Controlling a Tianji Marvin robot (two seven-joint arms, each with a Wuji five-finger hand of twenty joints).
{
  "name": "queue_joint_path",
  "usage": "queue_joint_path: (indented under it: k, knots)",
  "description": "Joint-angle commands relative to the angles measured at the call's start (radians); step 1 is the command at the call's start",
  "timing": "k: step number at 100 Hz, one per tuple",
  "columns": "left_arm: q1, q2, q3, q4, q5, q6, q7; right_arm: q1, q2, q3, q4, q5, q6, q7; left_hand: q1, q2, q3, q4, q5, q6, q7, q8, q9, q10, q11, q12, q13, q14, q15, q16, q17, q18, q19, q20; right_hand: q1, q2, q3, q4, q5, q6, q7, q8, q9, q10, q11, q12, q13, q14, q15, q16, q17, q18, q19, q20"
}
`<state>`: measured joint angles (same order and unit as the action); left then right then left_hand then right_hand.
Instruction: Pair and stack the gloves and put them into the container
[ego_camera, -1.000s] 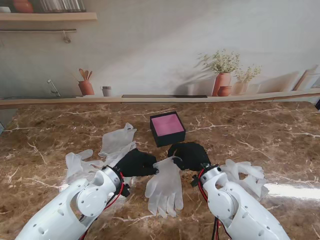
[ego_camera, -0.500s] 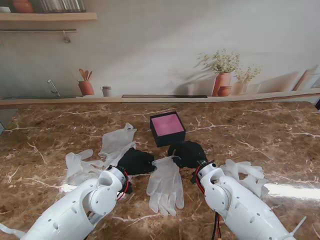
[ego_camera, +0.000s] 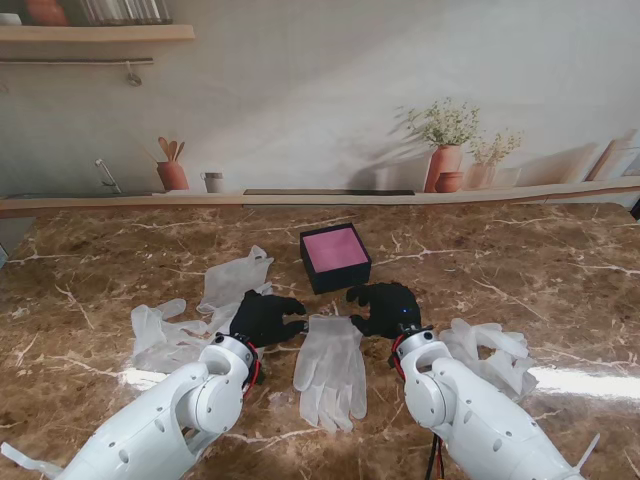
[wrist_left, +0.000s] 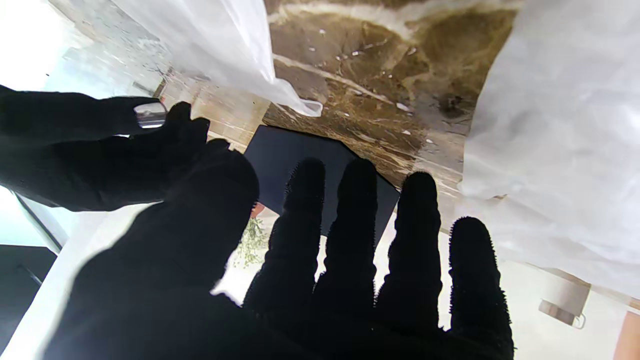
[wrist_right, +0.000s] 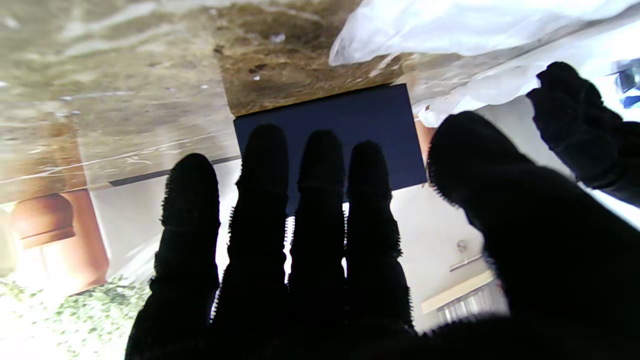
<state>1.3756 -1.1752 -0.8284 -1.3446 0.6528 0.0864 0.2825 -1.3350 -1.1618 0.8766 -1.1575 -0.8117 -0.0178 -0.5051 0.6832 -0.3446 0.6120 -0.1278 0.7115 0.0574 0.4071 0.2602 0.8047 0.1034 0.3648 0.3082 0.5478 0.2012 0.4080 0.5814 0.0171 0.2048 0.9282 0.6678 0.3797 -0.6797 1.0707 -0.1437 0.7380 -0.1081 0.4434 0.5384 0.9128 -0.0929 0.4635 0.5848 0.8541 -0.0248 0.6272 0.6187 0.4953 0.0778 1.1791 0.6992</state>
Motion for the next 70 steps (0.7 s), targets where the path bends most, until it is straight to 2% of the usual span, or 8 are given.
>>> queue_joint_path:
  k: [1,18,25,33,40,60,63,70]
  knots:
    - [0.018,-0.001,-0.012,-0.011,0.002,0.003,0.007,-0.028,-0.002,0.015,-0.019,0.011,0.005,0.014,-0.020,0.037,0.019,0.030,-0.049,0.013,-0.032,-0.008,-0.080,-0.017,-0.013,-0.018,-0.060,-0.011,-0.040,-0.022,-0.036,-0.048,-0.046,-0.038,-0.055,0.029,-0.032,0.035,-0.051,0.022,-0.035,0.013,-0.082,0.014,-0.029,-0.046,-0.059,0.000,-0.034,-0.028,-0.051,-0.016,-0.048,-0.021]
    - [0.070,0.000,-0.074,-0.057,-0.014,-0.030,0.023,-0.098,0.009,0.094,-0.120,-0.024,0.021,0.013,-0.046,0.060,-0.106,0.034,-0.112,0.004,-0.104,-0.035,-0.255,-0.037,-0.071,-0.050,-0.185,-0.058,-0.137,-0.124,-0.065,-0.141,-0.193,-0.211,-0.074,0.044,-0.071,0.042,-0.062,0.026,-0.047,0.017,-0.132,0.025,-0.060,-0.124,-0.105,0.005,-0.142,-0.108,-0.092,-0.018,-0.153,-0.065]
    - [0.100,0.003,-0.111,-0.095,-0.042,-0.047,0.001,-0.132,0.016,0.133,-0.175,-0.044,0.030,0.026,-0.041,0.089,-0.245,0.043,-0.130,0.014,-0.159,-0.064,-0.317,-0.050,-0.100,-0.069,-0.235,-0.087,-0.181,-0.180,-0.053,-0.167,-0.323,-0.337,-0.077,0.045,-0.076,0.043,-0.063,0.027,-0.054,0.013,-0.138,0.028,-0.082,-0.151,-0.110,0.006,-0.188,-0.141,-0.097,-0.019,-0.183,-0.087]
    - [0.122,0.003,-0.142,-0.119,-0.064,-0.093,0.003,-0.172,0.023,0.178,-0.240,-0.061,0.044,0.057,-0.007,0.129,-0.425,0.062,-0.137,0.016,-0.200,-0.087,-0.336,-0.061,-0.115,-0.079,-0.266,-0.112,-0.202,-0.210,-0.046,-0.194,-0.429,-0.407,-0.082,0.047,-0.082,0.044,-0.066,0.024,-0.066,0.006,-0.141,0.028,-0.117,-0.185,-0.110,0.006,-0.246,-0.180,-0.099,-0.024,-0.214,-0.117]
    - [0.139,0.008,-0.169,-0.143,-0.068,-0.140,-0.005,-0.206,0.031,0.216,-0.293,-0.080,0.056,0.086,0.036,0.194,-0.619,0.083,-0.151,0.020,-0.224,-0.101,-0.354,-0.068,-0.129,-0.087,-0.292,-0.130,-0.220,-0.228,-0.047,-0.213,-0.505,-0.418,-0.089,0.052,-0.088,0.044,-0.069,0.020,-0.077,-0.001,-0.145,0.028,-0.149,-0.212,-0.109,0.002,-0.292,-0.212,-0.100,-0.030,-0.237,-0.139]
    - [0.190,0.028,-0.256,-0.229,-0.122,-0.261,-0.100,-0.293,0.043,0.316,-0.418,-0.112,0.081,0.154,-0.073,0.303,-0.642,0.092,-0.196,0.030,-0.268,-0.123,-0.404,-0.080,-0.176,-0.114,-0.354,-0.174,-0.278,-0.262,-0.054,-0.254,-0.678,-0.451,-0.093,0.057,-0.106,0.047,-0.082,0.019,-0.108,-0.027,-0.151,0.029,-0.209,-0.263,-0.117,0.000,-0.364,-0.265,-0.111,-0.030,-0.273,-0.170]
    - [0.195,0.030,-0.267,-0.239,-0.122,-0.271,-0.109,-0.304,0.045,0.329,-0.433,-0.122,0.087,0.163,-0.083,0.305,-0.638,0.094,-0.196,0.029,-0.270,-0.122,-0.405,-0.080,-0.180,-0.120,-0.355,-0.175,-0.285,-0.265,-0.046,-0.252,-0.727,-0.396,-0.093,0.056,-0.108,0.047,-0.083,0.019,-0.110,-0.029,-0.152,0.029,-0.212,-0.266,-0.120,0.001,-0.368,-0.267,-0.115,-0.028,-0.276,-0.172]
    - [0.208,0.039,-0.291,-0.262,-0.113,-0.289,-0.136,-0.324,0.049,0.358,-0.459,-0.146,0.101,0.175,-0.086,0.308,-0.639,0.095,-0.202,0.030,-0.275,-0.123,-0.416,-0.085,-0.190,-0.125,-0.365,-0.180,-0.294,-0.269,-0.051,-0.250,-0.739,-0.385,-0.091,0.053,-0.109,0.048,-0.081,0.018,-0.111,-0.031,-0.150,0.029,-0.213,-0.267,-0.121,0.000,-0.371,-0.269,-0.117,-0.028,-0.279,-0.173]
